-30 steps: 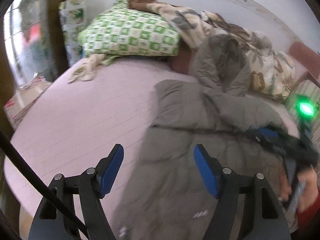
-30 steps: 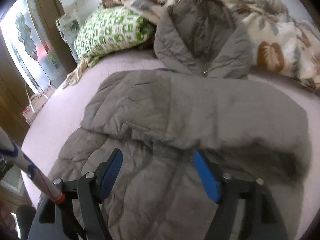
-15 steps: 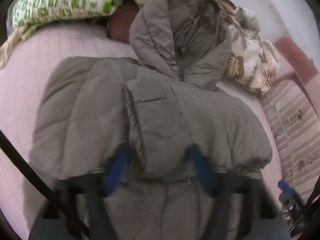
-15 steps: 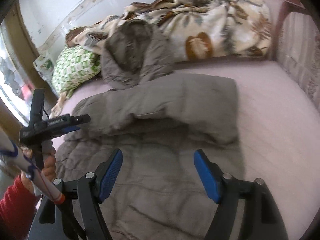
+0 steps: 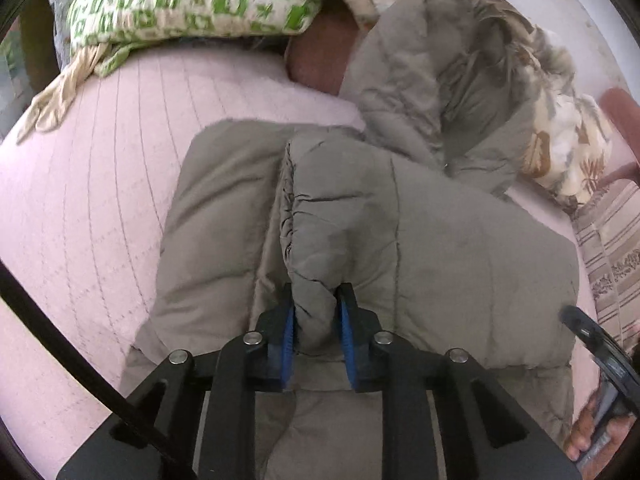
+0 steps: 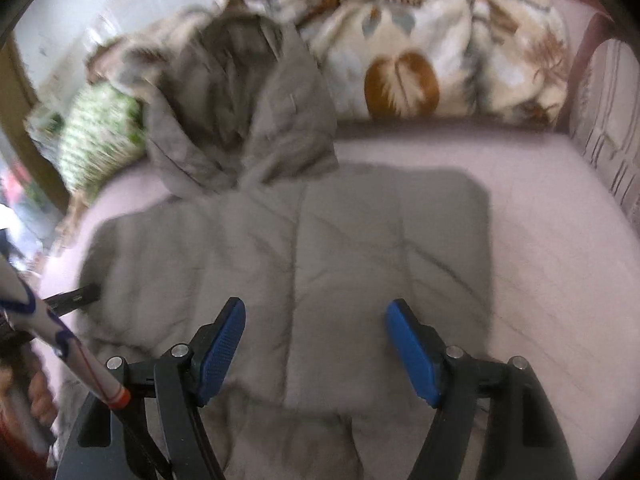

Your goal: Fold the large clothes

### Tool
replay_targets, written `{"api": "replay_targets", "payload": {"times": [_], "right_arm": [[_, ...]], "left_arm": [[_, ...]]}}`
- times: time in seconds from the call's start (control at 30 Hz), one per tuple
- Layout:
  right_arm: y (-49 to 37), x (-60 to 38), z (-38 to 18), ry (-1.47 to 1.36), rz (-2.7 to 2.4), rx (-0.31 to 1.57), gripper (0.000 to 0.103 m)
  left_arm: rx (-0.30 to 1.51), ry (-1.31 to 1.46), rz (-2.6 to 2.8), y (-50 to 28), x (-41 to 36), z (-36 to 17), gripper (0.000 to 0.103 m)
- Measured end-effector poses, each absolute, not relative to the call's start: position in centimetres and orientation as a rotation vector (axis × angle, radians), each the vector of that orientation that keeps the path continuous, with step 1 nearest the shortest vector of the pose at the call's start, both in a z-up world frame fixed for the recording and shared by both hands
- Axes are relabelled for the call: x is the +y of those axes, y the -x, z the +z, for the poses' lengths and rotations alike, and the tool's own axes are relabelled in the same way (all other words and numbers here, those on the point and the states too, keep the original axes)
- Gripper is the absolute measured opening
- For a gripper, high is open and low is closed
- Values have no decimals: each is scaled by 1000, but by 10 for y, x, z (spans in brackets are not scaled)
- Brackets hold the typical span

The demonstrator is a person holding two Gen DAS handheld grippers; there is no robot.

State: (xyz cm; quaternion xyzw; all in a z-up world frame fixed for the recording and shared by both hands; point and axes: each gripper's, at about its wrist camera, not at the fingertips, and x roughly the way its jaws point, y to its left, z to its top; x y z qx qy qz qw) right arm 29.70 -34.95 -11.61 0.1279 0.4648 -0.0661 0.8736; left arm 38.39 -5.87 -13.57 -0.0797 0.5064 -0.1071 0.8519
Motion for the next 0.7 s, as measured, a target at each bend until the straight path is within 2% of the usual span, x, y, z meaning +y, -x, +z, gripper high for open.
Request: {"api": "replay_targets", "payload": {"times": [0.2, 0.33, 0.4, 0.53, 0.7], "right_arm": [[-320, -343, -145, -200, -211, 1031, 84], [-312, -349, -124, -243, -200, 1024, 84], [-291, -359, -103, -303, -173, 994, 84], [-230, -371, -74, -329, -126, 978, 84], [-147, -403, -72, -331, -198, 1010, 84]], "left_arm": [[1053, 100, -199, -383, -63, -134, 33], [1024, 111, -186, -367, -49, -109, 33], [991, 103, -191, -347, -30, -90, 36], [915, 58, -163, -301, 7, -66, 55], [911, -56, -91, -244, 51, -70, 58]]}}
